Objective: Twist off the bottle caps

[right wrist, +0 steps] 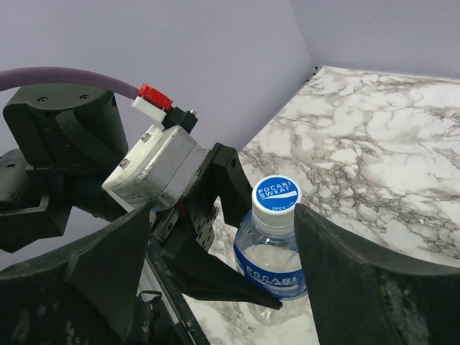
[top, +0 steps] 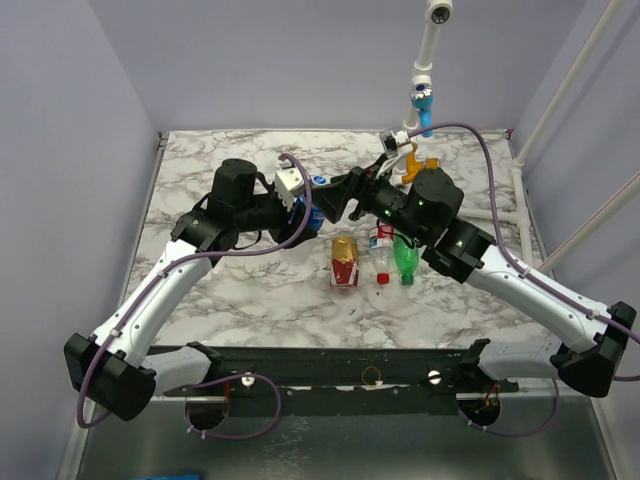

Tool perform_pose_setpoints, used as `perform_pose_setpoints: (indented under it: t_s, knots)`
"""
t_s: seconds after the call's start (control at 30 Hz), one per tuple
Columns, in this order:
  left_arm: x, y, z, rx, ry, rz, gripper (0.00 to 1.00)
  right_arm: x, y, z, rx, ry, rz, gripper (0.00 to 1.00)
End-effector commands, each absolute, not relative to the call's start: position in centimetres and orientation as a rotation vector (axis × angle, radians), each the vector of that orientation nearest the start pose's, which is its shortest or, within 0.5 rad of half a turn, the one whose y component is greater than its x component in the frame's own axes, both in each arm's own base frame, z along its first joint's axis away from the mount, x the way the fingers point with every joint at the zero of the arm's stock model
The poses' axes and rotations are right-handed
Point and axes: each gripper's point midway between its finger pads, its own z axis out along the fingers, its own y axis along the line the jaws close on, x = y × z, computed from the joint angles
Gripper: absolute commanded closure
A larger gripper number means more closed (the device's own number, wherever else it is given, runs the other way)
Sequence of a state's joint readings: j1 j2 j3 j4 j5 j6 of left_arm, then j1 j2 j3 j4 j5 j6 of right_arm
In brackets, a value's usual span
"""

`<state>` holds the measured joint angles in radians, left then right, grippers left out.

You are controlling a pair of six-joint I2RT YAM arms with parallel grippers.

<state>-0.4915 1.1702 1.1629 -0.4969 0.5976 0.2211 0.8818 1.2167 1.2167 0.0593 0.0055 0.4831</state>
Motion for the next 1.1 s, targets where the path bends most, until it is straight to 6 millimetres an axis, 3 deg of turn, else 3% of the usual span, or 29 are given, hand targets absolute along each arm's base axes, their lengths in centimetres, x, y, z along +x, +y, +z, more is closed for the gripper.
perform_pose_setpoints:
  t_s: [0.0, 0.2, 0.63, 1.07]
  knots:
    - [24.0, -24.6, 29.2, 1.095, 1.733, -0.863, 0.67, 26.8, 34.5, 39.8, -0.321, 1.594, 1.016, 0.2]
    - [23.0, -24.5, 30.4, 1.11, 1.686, -0.878, 0.67, 27.5, 33.9, 39.2, -0.28, 1.61, 0.974, 0.29]
    - [22.4, -24.5, 31.4, 1.114, 1.653, -0.894, 0.66, 25.7, 32.1, 38.3, -0.293, 1.616, 0.979, 0.28]
    - [21.2, -25.0, 31.0, 1.169, 1.651, -0.956, 0.65, 26.3, 36.1, 39.2, -0.379, 1.594, 1.081, 0.32]
